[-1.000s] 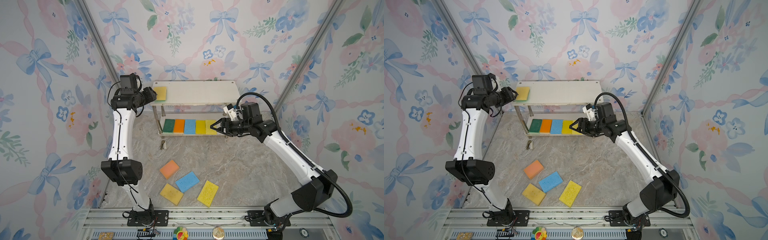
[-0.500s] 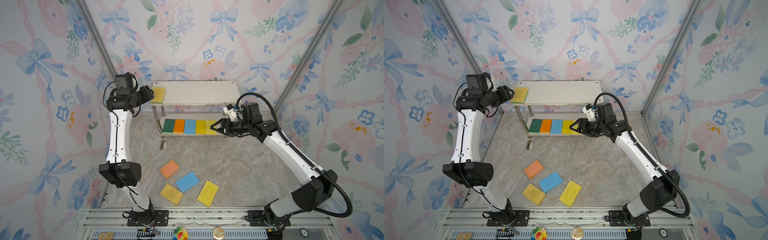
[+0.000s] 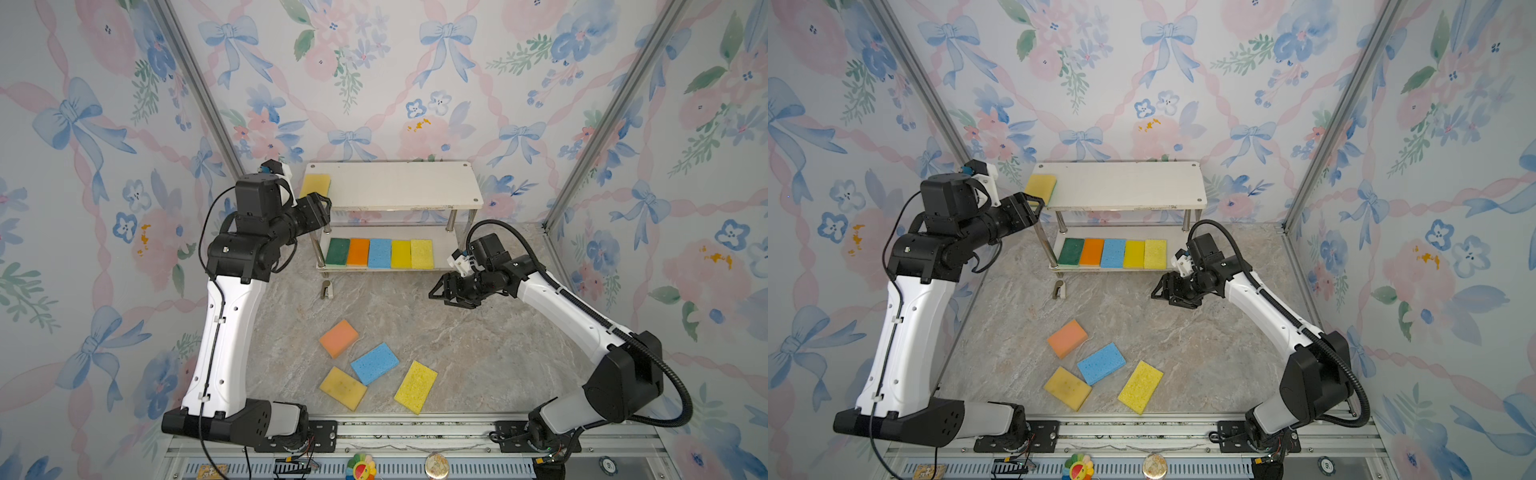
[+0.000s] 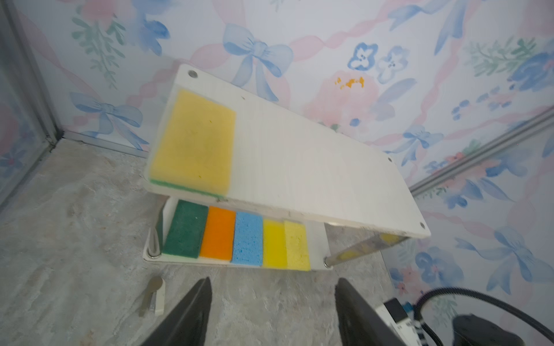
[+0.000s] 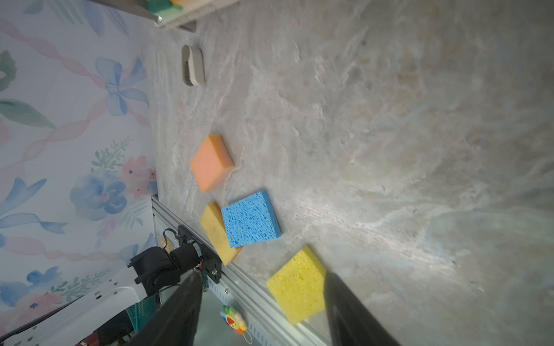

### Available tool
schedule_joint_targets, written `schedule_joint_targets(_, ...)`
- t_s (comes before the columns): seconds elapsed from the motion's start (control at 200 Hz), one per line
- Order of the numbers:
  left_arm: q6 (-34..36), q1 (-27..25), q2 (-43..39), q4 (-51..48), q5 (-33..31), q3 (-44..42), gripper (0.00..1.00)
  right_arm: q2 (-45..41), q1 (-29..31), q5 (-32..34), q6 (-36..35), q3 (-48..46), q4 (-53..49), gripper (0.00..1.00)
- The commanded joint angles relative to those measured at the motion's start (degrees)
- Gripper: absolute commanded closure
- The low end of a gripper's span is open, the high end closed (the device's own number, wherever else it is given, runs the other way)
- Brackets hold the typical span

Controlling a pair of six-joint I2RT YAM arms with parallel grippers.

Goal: Place and organize the cleaning sponges onto the shelf
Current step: 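Lower the right gripper to the yellow sponge on the table while the left gripper lowers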

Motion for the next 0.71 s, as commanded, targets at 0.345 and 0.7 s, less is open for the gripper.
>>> schedule_joint_targets(0.345, -21.7, -21.9, -12.6, 23.7, -1.4, -51.3, 0.3, 1.1, 14.1, -7.8, -2.8, -18.7, -7.6, 0.28)
schedule_joint_targets(0.7, -21.3, -22.7, -11.1, 24.2, -0.3, -52.5, 0.29, 4.4, 18.7, -8.7, 3.5, -22.7, 3.1, 0.31)
